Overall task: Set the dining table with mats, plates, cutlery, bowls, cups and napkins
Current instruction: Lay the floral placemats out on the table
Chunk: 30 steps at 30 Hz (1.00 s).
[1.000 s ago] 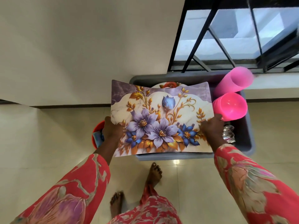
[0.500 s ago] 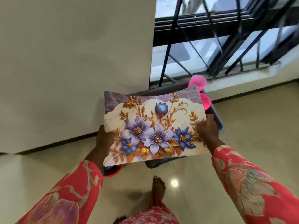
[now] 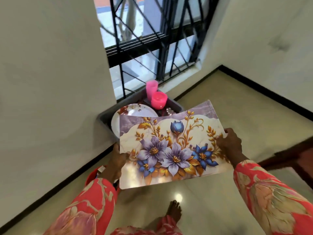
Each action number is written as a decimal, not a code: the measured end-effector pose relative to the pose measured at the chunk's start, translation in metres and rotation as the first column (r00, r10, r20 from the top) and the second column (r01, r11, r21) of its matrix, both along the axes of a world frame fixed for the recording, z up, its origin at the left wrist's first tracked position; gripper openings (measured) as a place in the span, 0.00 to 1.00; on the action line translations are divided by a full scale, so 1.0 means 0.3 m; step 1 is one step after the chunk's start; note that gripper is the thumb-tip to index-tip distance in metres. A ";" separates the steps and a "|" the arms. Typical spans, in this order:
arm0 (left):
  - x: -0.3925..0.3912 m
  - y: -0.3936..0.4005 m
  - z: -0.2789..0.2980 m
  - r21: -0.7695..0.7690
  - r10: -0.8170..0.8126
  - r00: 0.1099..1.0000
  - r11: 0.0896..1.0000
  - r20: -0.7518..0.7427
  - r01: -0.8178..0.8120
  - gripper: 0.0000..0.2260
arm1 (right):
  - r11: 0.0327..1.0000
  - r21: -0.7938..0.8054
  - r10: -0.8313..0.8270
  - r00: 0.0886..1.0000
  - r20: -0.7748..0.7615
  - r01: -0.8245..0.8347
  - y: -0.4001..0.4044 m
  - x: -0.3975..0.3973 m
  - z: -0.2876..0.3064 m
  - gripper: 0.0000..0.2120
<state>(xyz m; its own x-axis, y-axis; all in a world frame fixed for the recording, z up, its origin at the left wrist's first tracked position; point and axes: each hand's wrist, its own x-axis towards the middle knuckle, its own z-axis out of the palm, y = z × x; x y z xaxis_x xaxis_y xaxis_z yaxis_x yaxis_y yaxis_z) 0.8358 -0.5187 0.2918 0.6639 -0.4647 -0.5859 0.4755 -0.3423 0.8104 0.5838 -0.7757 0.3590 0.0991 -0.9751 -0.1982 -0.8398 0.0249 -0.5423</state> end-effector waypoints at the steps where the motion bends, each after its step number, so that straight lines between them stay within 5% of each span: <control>1: -0.035 -0.006 0.011 0.008 -0.032 0.999 0.999 0.007 0.032 0.24 | 1.000 -0.008 -0.023 1.000 -0.009 0.023 0.015 -0.056 0.011 0.18; 15: -0.588 -0.139 0.112 -0.110 -0.477 0.879 0.874 -0.020 0.472 0.24 | 0.901 -0.107 -0.423 0.906 0.012 0.421 0.333 -0.889 0.143 0.19; 30: -1.357 0.064 0.111 -0.170 -0.679 0.732 0.717 0.044 0.676 0.25 | 0.689 -0.103 -0.711 0.697 0.091 0.717 0.911 -1.764 0.129 0.13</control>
